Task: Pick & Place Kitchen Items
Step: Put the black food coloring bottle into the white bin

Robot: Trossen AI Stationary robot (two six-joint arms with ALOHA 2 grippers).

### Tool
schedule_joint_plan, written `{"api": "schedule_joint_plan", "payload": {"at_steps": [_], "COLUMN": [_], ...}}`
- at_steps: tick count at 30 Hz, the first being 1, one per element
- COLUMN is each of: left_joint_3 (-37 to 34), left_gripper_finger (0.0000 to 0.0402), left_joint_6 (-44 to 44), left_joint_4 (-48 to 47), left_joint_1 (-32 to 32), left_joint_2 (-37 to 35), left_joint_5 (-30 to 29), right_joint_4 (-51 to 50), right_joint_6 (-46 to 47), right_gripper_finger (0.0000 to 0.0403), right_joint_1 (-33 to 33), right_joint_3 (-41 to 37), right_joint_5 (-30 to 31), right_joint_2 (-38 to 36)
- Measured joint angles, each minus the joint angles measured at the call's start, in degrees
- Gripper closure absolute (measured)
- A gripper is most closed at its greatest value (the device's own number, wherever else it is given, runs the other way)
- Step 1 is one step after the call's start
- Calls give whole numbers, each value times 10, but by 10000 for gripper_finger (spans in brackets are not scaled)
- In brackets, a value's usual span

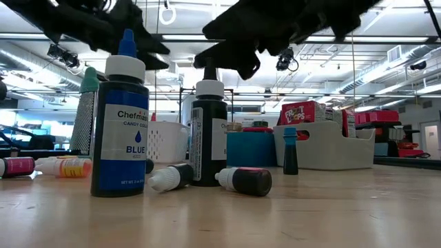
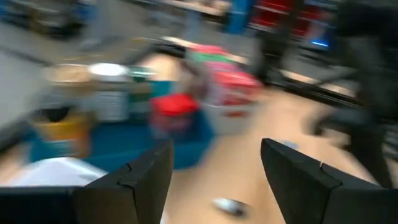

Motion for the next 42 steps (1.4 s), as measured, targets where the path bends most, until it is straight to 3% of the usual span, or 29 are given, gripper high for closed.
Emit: {"api": "schedule_joint_plan", "payload": {"at_steps": [3,6,12,21,27,34,42], "left_joint_3": [0,0,0,0,0,0,0], "left_gripper_finger": [150,150,150,150,150,150,150], "left_joint_6": [-7,-13,-20,-33,-33,-45,38], "left_joint_4": [0,0,1,2,1,5,4], "left_joint_1": [-35,-63,-95,-103,-103,-103,-103], "left_joint_2": [-1,0,2,2,-1,-46,-116], "left_joint_5": [15,-14,-71,-74,-74,-75,-76], "right_joint_4": [77,129,149,154,182,237,232], "right_joint_6": [18,25,9,13,9,23,0], "right_gripper_finger": [163,163,172,290,290,284,283], "right_joint_1": [4,13,21,3,-23,-91,-182], "right_joint_3": [-40,-56,-56,-56,-56,-18,76], "right_joint_5": [-17,-29,16,31,89,285,257], "right_joint_2": [3,20,62,71,61,37,80]}}
